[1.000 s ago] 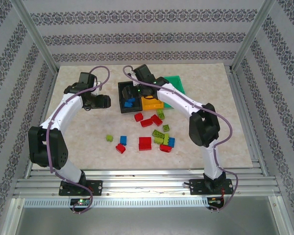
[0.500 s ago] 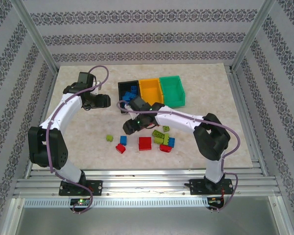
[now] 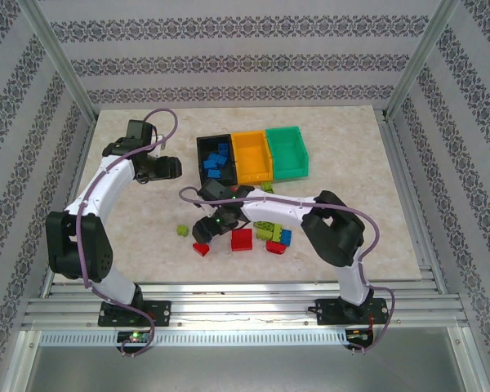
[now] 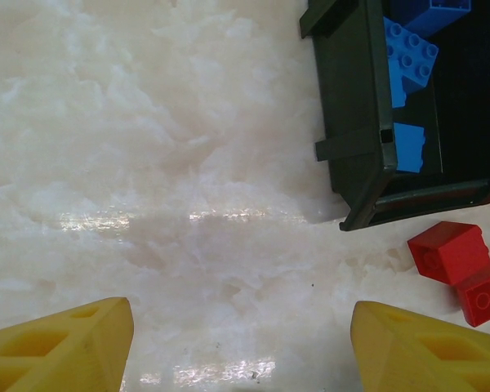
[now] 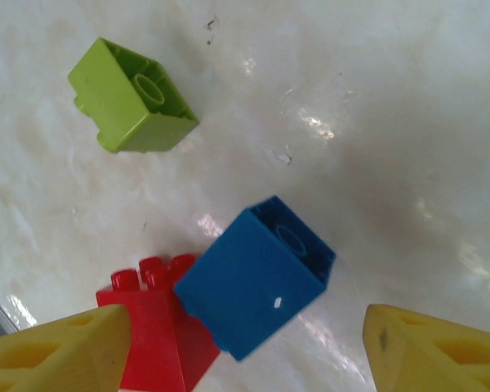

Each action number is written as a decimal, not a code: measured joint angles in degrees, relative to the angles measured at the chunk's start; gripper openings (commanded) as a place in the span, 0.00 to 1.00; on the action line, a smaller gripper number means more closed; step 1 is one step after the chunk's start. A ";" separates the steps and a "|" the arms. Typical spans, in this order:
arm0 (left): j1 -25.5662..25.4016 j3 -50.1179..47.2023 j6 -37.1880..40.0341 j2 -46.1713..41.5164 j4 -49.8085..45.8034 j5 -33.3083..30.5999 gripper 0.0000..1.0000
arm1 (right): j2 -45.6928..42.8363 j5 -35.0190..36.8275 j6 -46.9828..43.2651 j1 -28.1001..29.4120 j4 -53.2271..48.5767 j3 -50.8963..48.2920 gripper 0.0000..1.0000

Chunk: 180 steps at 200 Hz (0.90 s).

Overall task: Sort the legos into containers by color
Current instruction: Pick up the lego from the bottom-center of the table.

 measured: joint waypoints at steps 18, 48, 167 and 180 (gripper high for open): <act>0.33 0.00 -0.04 0.00 0.00 0.24 0.71 | 1.25 0.04 1.07 0.07 0.13 0.63 0.76; 0.42 0.00 -0.04 0.00 0.02 0.87 0.71 | 3.04 1.18 2.01 0.07 -0.07 2.58 0.74; 0.42 0.00 -0.07 0.00 0.17 2.95 0.71 | 3.93 3.58 2.78 -0.57 0.57 3.32 0.30; 0.42 0.00 -0.07 0.00 0.17 2.99 0.71 | 3.21 3.93 2.58 -1.31 0.63 3.28 0.31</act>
